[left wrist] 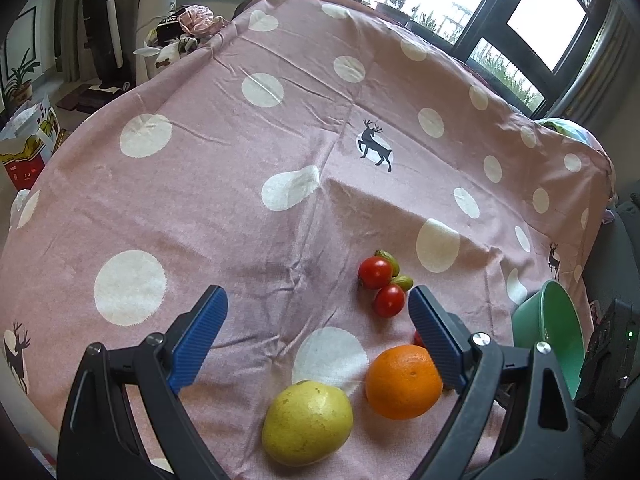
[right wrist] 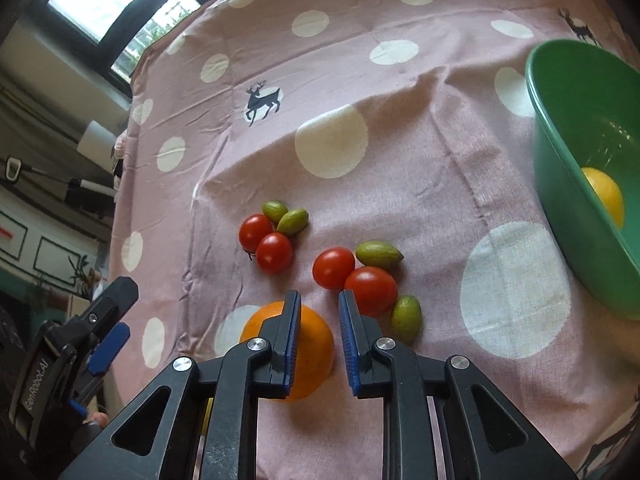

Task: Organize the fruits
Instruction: 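Close the right gripper around the orange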

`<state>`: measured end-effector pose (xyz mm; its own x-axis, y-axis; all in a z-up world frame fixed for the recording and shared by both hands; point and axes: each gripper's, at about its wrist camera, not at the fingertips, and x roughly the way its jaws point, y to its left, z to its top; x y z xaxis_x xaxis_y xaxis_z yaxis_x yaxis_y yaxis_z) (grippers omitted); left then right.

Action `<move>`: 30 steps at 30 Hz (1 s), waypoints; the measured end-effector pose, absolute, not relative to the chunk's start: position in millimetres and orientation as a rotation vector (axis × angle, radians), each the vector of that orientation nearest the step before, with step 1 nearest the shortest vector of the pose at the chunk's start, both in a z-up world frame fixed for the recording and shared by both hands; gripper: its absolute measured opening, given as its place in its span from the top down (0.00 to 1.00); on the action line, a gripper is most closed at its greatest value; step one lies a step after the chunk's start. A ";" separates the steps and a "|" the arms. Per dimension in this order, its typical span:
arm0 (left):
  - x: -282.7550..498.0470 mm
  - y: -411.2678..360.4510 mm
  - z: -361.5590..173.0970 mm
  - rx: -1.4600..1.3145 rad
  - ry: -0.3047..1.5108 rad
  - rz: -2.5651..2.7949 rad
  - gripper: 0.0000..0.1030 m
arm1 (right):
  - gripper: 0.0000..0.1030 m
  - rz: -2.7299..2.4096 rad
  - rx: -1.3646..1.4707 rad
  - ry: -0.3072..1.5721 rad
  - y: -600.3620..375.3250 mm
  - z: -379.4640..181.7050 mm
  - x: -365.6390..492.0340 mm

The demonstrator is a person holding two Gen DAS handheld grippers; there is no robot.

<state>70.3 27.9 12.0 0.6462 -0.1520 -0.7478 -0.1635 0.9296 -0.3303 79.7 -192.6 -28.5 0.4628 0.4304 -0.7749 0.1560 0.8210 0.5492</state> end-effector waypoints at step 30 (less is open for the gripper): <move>71.1 15.8 9.0 -0.370 0.910 -0.081 0.12 | 0.41 0.286 0.654 1.211 -162.1 -53.0 93.1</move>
